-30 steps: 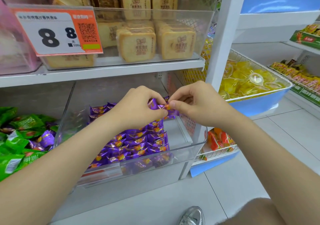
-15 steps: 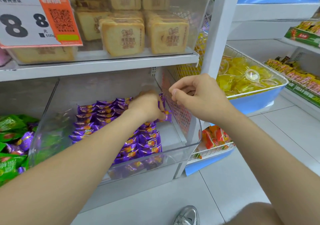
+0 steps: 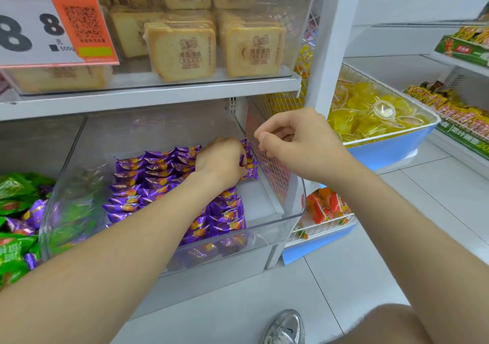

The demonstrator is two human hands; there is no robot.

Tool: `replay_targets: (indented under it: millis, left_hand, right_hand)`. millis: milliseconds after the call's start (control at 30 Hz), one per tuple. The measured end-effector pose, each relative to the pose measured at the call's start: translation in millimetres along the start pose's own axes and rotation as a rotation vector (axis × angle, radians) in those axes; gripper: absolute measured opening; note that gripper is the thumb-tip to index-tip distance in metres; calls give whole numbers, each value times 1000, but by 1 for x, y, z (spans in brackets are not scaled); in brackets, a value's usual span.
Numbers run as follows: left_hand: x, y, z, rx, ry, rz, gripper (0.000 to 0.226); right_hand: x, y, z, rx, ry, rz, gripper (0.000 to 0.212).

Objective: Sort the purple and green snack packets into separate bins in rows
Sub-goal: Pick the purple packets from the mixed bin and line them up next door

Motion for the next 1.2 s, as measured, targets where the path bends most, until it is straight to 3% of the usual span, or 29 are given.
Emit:
replay_targets:
  millis: [300,567,700,833,967,1067,1200]
  left_hand:
    - [1,-5,-2,-35,14,50,14]
    - [8,-7,-15,12,-89,37,44]
    - [7,-26,-43,86,-359,-37,63]
    - [6,-56,-65,186,-790,-25,69]
    - [7,-72,-80,110,-844,47,77]
    - [8,-78,-84,38,-813,101,66]
    - [9,-80,-83,100,-886,90,19]
  right_hand:
    - [1,-1,0,12,-8,6,14]
    - [1,1,3,33,-15,7,14]
    - [1,2,3,26,-56,-36,16]
    - [8,-2,7,125,-56,-140,23]
    - [14,-7,11,237,79,-122,12]
    - [13,-6,8,220,72,-90,4]
    - [11,-7,2,206,48,-12,2]
Point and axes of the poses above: each hand's wrist, its own y-axis towards the middle knuckle, its own z-axis out of the palm, x = y × z, the point moved 3 cm from there along y, towards the middle knuckle, and after that the axes turned 1 degree about z, right-handed, at the moved point
